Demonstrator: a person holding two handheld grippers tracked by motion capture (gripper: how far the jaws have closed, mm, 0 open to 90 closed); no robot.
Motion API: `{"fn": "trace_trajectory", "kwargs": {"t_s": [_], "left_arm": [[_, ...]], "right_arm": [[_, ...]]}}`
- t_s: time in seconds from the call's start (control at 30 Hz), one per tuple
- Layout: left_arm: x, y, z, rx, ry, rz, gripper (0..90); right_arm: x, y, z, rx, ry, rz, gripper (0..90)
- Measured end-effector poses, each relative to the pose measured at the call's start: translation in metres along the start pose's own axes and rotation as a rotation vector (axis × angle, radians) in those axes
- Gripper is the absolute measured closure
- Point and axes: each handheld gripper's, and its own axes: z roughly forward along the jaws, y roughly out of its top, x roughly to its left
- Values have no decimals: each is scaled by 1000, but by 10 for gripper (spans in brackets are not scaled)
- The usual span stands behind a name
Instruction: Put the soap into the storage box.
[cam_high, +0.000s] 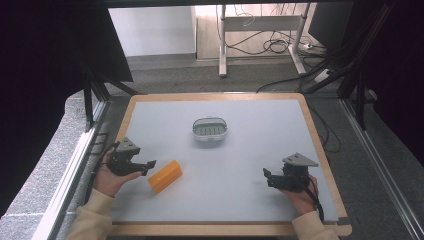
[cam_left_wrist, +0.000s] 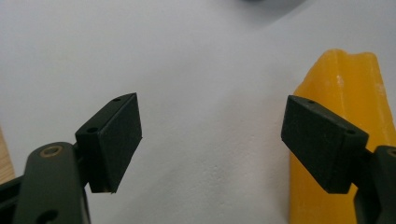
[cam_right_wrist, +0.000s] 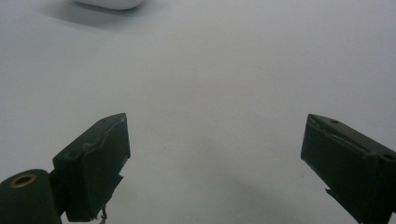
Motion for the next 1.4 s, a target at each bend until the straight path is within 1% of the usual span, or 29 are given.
{"fn": "trace_trajectory", "kwargs": {"t_s": [0.13,0.23,0.33,0.37,0.4,0.5,0.53,0.6,0.7,0.9,0.97,1.03,1.17,1.27,1.4], "left_arm": [[1,0,-1,-9,8,-18,202],[1,2,2,2,10,-4,200],[1,4,1,0,15,7,197],[1,4,0,-5,19,-3,197],[2,4,-1,-8,20,-4,197],[3,1,-3,-13,18,-11,198],[3,1,-3,-8,17,-7,198],[3,1,-3,-4,16,-2,197],[2,0,-5,-8,9,-1,196],[5,4,-7,-19,3,-9,196],[5,5,-7,-12,2,-12,199],[5,5,-8,-12,0,-14,203],[4,7,-14,-9,-4,-7,213],[2,10,-20,-15,-23,-7,221],[-2,17,-31,-15,-39,12,225]], "right_arm": [[-1,-1,0,-10,15,0,114],[-1,-2,-1,-21,22,4,126],[0,-2,-3,-26,21,-1,130],[1,-1,-2,-27,25,-7,130],[1,-1,-2,-27,25,-7,130],[5,-2,-1,-20,25,-16,131],[6,-1,-1,-18,18,-16,131],[5,-1,-1,-20,19,-12,132],[5,-1,-1,-19,15,-7,132],[3,-3,-1,-13,14,-6,138],[3,-2,0,-10,14,0,139],[5,-2,1,-7,15,-8,139],[6,-2,1,-8,15,-17,142],[5,-3,0,-13,10,-12,145],[5,-3,0,-13,5,-16,146]]}}
